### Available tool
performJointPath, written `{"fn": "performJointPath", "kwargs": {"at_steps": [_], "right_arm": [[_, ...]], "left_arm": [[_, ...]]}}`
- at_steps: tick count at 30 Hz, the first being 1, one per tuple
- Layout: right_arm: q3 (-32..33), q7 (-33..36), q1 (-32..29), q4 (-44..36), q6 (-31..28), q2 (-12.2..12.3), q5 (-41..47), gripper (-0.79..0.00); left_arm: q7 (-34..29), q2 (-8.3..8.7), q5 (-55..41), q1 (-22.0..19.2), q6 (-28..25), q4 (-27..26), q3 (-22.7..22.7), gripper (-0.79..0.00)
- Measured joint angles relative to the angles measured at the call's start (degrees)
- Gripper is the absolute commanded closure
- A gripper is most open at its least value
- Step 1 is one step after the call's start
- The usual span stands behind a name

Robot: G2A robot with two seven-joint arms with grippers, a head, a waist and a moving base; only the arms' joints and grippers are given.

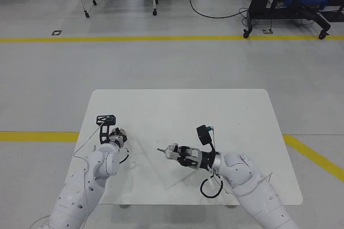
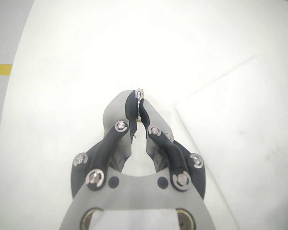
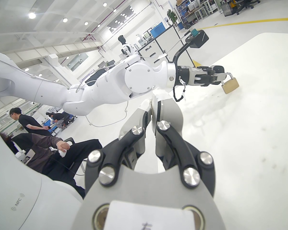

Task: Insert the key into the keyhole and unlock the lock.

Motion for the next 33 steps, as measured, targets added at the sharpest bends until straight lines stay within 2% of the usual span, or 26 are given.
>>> {"fn": "performJointPath", "kwargs": {"at_steps": [9,13,16,18,19,22,24,33], "right_arm": [[0.0,0.0,0.0,0.0,0.0,0.0,0.0,0.0],[0.0,0.0,0.0,0.0,0.0,0.0,0.0,0.0],[0.0,0.0,0.0,0.0,0.0,0.0,0.0,0.0],[0.0,0.0,0.0,0.0,0.0,0.0,0.0,0.0],[0.0,0.0,0.0,0.0,0.0,0.0,0.0,0.0],[0.0,0.0,0.0,0.0,0.0,0.0,0.0,0.0],[0.0,0.0,0.0,0.0,0.0,0.0,0.0,0.0],[0.0,0.0,0.0,0.0,0.0,0.0,0.0,0.0]], "left_arm": [[-0.09,-0.42,0.26,-0.09,-1.48,0.91,-0.44,-0.003],[-0.69,-0.67,0.47,-0.71,-2.59,1.79,-0.24,-0.062],[-1.16,-0.96,0.53,-1.56,-3.04,2.77,0.14,-0.129],[-1.48,-1.14,0.57,-2.15,-3.31,3.53,0.39,-0.212],[-1.8,-1.25,0.76,-2.6,-3.62,4.12,0.59,-0.219],[-2.03,-1.52,1.04,-3.64,-3.99,5.31,0.88,-0.169],[-1.92,-1.69,1.03,-4.07,-4.07,5.54,0.96,-0.006],[-1.83,-1.91,1.59,-3.78,-4.21,4.41,-0.14,0.0]]}}
